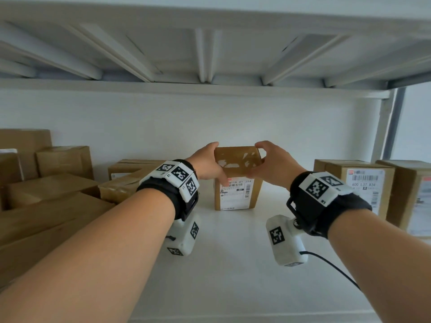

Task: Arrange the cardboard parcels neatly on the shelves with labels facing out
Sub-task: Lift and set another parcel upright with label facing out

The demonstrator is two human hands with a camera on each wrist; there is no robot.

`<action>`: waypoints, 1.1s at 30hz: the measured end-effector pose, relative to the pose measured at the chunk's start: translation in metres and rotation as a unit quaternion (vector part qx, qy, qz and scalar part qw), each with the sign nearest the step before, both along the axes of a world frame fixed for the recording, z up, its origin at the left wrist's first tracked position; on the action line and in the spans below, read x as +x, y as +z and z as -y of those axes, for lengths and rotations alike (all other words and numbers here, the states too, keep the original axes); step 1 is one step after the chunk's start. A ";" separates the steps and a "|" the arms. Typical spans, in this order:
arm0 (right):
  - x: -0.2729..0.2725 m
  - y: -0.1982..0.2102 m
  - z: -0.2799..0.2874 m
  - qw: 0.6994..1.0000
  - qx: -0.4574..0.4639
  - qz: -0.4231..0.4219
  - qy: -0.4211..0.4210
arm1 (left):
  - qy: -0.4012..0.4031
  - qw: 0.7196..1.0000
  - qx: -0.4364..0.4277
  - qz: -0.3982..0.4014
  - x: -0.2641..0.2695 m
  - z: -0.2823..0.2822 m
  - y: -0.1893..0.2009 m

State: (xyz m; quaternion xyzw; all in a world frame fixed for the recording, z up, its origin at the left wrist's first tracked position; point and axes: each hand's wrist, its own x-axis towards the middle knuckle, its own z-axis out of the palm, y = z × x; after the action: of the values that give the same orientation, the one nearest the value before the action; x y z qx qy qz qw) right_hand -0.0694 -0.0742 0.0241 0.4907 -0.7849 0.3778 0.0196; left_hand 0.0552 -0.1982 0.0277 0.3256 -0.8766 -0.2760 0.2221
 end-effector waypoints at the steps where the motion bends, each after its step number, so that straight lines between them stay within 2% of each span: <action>1: -0.002 0.001 0.000 1.000 -0.009 0.010 0.000 | -0.005 1.000 0.010 -0.012 0.000 -0.001 0.001; 8: -0.011 0.002 -0.001 0.997 -0.071 0.039 -0.010 | 0.005 0.999 -0.008 -0.036 -0.001 -0.004 0.011; 11: -0.013 0.001 -0.003 0.997 -0.068 0.045 -0.009 | -0.043 0.999 -0.017 0.022 -0.005 -0.008 0.010; 14: -0.014 -0.001 -0.005 0.997 -0.055 0.049 -0.008 | -0.049 0.990 -0.092 0.097 -0.010 -0.014 0.003; 17: -0.015 -0.001 -0.008 0.997 -0.059 0.049 -0.002 | -0.047 0.989 -0.112 0.087 -0.016 -0.015 0.001; 21: -0.019 0.004 -0.013 0.997 -0.068 0.044 -0.009 | -0.043 0.996 -0.070 0.029 -0.020 -0.014 0.003; 27: -0.024 0.009 -0.029 0.996 -0.050 -0.001 -0.070 | -0.099 0.994 0.037 -0.019 -0.028 -0.024 0.003; 33: -0.033 0.011 -0.042 0.993 -0.048 -0.047 -0.100 | -0.132 0.989 0.047 -0.037 -0.049 -0.040 0.002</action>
State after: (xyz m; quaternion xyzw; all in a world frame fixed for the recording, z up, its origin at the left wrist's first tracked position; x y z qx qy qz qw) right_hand -0.1028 -0.0325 0.0350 0.4259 -0.8091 0.3874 0.1179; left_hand 0.0060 -0.1585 0.0298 0.2068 -0.8891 -0.3559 0.2002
